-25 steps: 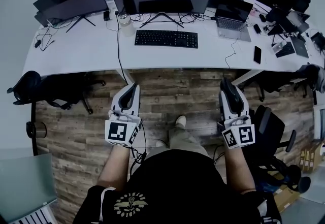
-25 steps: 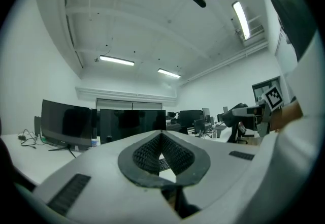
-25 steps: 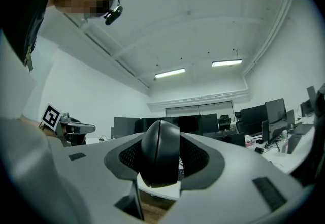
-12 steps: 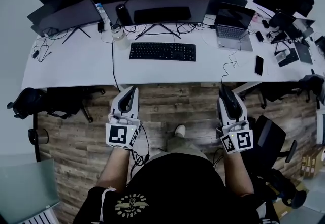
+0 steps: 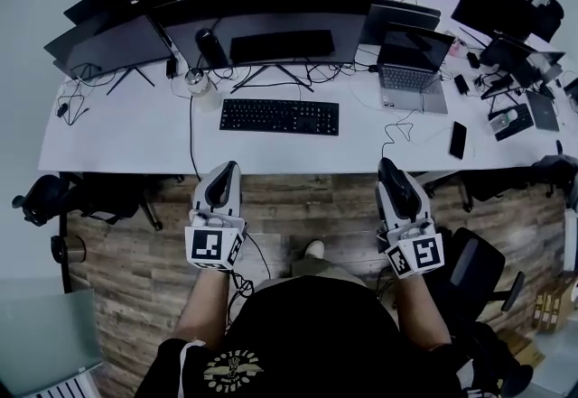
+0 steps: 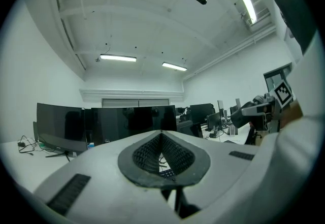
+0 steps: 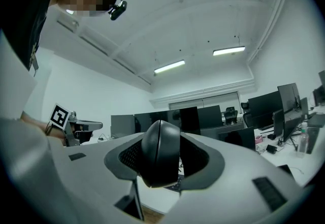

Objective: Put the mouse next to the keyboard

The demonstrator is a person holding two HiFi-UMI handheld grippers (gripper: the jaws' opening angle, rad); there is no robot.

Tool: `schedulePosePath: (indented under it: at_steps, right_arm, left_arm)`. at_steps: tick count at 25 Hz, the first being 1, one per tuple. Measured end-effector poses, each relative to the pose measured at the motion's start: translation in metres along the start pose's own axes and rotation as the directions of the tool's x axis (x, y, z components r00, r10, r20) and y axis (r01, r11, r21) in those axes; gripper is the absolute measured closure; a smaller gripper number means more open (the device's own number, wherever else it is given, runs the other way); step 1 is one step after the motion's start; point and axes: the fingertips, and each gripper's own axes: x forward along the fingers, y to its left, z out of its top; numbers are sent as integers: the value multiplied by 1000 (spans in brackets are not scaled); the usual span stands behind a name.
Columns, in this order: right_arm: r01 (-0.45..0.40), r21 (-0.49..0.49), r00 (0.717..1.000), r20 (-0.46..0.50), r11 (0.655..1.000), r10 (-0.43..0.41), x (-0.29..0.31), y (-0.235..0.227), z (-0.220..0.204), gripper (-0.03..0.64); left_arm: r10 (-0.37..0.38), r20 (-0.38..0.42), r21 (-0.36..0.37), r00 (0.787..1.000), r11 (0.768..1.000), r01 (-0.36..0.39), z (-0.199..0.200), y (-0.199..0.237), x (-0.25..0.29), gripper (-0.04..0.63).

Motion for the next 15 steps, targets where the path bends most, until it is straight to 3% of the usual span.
schedulePosePath:
  at_steps: [15]
  right_arm:
    - [-61, 22, 998, 5, 998, 61, 28, -25, -4, 439]
  left_arm:
    - [29, -26, 22, 999, 999, -28, -1, -6, 26, 594]
